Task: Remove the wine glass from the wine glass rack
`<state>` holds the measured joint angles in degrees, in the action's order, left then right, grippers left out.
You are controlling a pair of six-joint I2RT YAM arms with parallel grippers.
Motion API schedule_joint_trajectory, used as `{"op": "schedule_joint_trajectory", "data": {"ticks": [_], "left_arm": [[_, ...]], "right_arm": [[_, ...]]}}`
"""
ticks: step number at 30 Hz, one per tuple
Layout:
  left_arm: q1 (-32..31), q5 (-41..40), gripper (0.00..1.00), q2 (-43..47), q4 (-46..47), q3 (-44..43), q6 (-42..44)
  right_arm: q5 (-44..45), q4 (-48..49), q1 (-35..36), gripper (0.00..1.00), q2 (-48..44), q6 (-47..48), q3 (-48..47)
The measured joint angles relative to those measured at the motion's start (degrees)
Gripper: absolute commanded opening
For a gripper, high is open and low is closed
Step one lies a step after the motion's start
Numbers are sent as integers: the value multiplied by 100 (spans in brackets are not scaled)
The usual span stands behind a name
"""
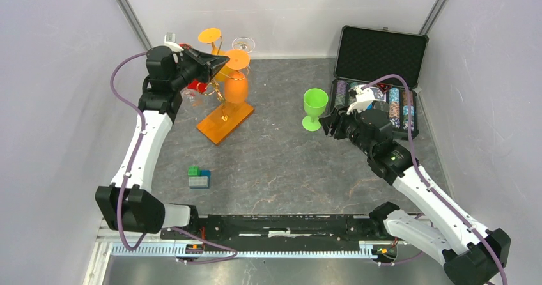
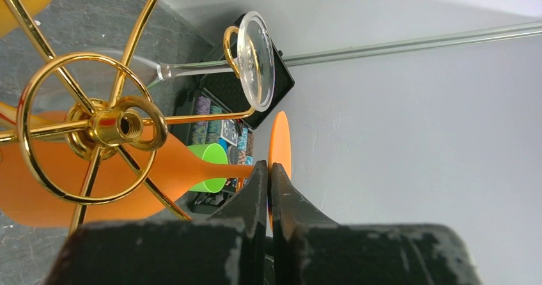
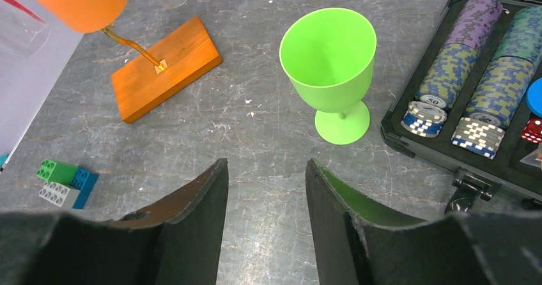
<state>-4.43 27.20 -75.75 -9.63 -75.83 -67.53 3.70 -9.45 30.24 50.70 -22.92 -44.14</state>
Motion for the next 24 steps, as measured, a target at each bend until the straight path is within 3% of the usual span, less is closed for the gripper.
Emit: {"op": "schedule_joint_trajectory", "data": {"ticks": [4,8,18,24], "left_arm": [[0,2,2,-22,57,-2,-20],[-9,48,2,-52,160,-2,-68],[-184,199,2,-413,245,-212,-125],[-442,297,2,-549,256,-332,-131]], "right_arm": [[-2,0,0,60,-2,-4,0],[-63,2,0,75,-2,4,0],[-1272,365,2,82,295,-28,2],[-1528,601,2,95,251,-98,37]]}}
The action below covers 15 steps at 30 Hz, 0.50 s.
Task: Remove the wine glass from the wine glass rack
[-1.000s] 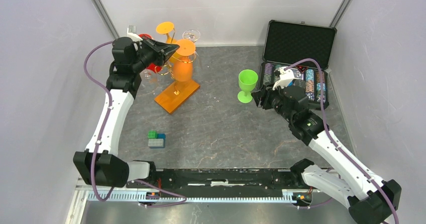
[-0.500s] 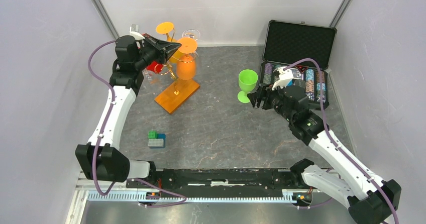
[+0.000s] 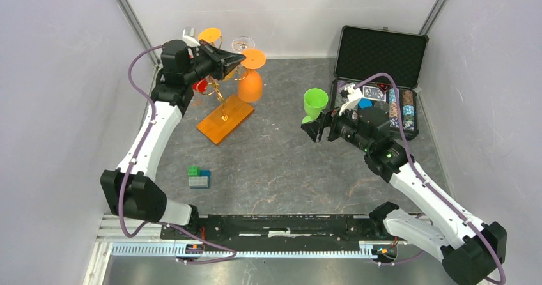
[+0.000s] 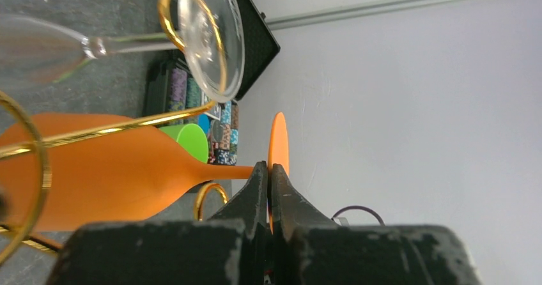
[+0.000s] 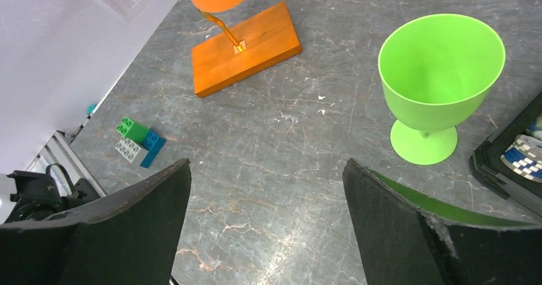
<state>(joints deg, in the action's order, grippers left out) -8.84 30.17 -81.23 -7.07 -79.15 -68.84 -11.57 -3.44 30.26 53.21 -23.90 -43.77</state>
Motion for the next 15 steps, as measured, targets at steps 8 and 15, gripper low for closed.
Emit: {"op": "schedule_joint_trajectory", "data": {"ticks": [8,15], "left_arm": [[-507,17,2,31,92,-61,-149],[-1091,-2,2,396,426,-55,-623]], "right_arm": [[-511,855,0,98,-186,-603,409],[-723,2586,0,98,-608,-2009,1200]]}}
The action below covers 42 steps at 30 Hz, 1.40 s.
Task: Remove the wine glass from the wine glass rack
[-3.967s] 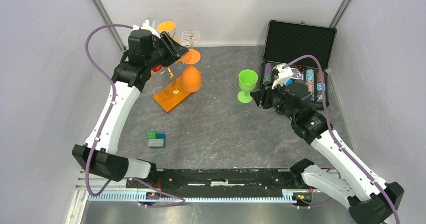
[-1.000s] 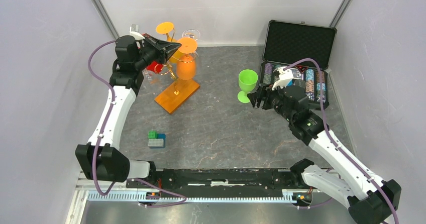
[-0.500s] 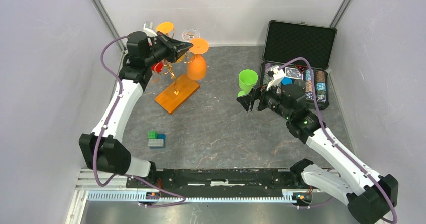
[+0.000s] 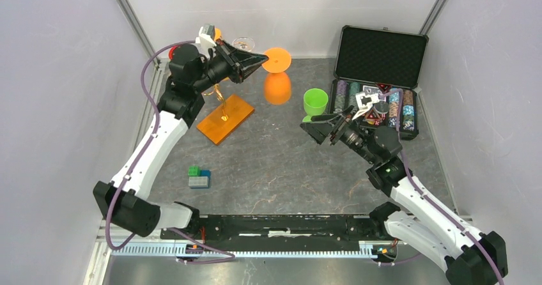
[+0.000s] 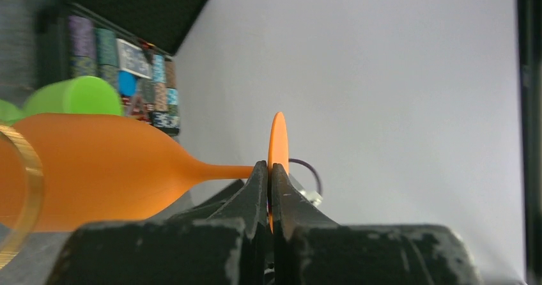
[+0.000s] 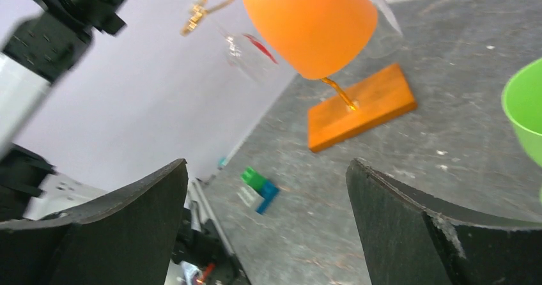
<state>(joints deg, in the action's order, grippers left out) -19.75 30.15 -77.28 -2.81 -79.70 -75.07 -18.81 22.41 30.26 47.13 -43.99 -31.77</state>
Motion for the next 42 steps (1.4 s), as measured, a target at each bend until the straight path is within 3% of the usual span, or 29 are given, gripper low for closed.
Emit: {"op": "schedule_joint_trajectory", "data": {"ticks": [7,16,20,26,36,42], "left_arm": [[-651,-262,2,623,525,173,-590],[-1298,-822,2,1244,861,525,-1239],[-1458,-951,2,1408,1038,634,-1451],[-1488,-1084,2,1567,1274,782,-1692],[-1515,-1294,3,2273,1355,1220,-1786],[-1467,-1746,15,2420,1182,1480,-1786]], "right_arm": [[92,1268,2,98,-52,-1222,282],[400,2492,153,94,109,-1998,330],[402,3195,330,81,400,-2227,330],[411,4393,728,47,695,-2378,356],[599,6050,916,3,984,-2367,538],[645,6161,975,0,1327,-2664,538]]}}
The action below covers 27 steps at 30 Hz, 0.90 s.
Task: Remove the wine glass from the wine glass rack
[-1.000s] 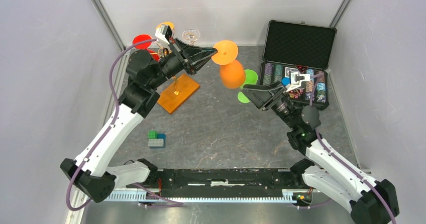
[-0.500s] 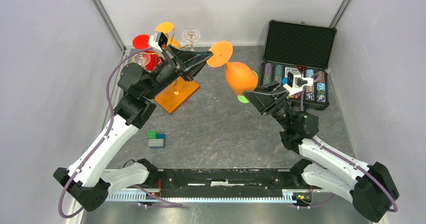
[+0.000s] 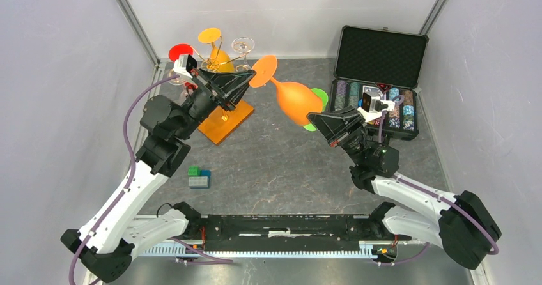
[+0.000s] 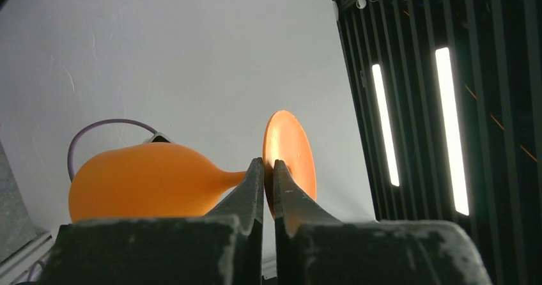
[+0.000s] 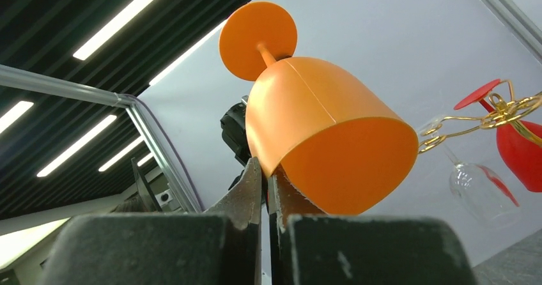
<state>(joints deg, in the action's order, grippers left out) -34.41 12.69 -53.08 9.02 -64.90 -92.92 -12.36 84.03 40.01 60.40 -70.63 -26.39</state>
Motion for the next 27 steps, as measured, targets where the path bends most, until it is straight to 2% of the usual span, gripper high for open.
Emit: {"op": "schedule_joint_trajectory", "data": {"ticks": [6,8,13,19,20,22,27], "left_arm": [[11,-208,30,20,-157,114,42],[9,-216,40,20,-221,125,87],[-17,-225,76,68,-323,127,282],[-22,-400,96,319,-422,175,852],[-22,-472,99,393,-498,181,1027],[-22,-603,100,544,-675,188,1421],[-22,-938,100,887,-1609,-83,3075]], "right_arm": [[39,2,9,0,52,-15,0],[42,-2,11,0,33,59,0],[98,-15,7,0,-184,452,7],[328,-332,0,0,-940,1281,46],[387,-610,0,0,-1152,1519,46],[494,-1364,0,0,-1543,2031,11],[824,-4356,0,0,-2000,3604,-831]]}}
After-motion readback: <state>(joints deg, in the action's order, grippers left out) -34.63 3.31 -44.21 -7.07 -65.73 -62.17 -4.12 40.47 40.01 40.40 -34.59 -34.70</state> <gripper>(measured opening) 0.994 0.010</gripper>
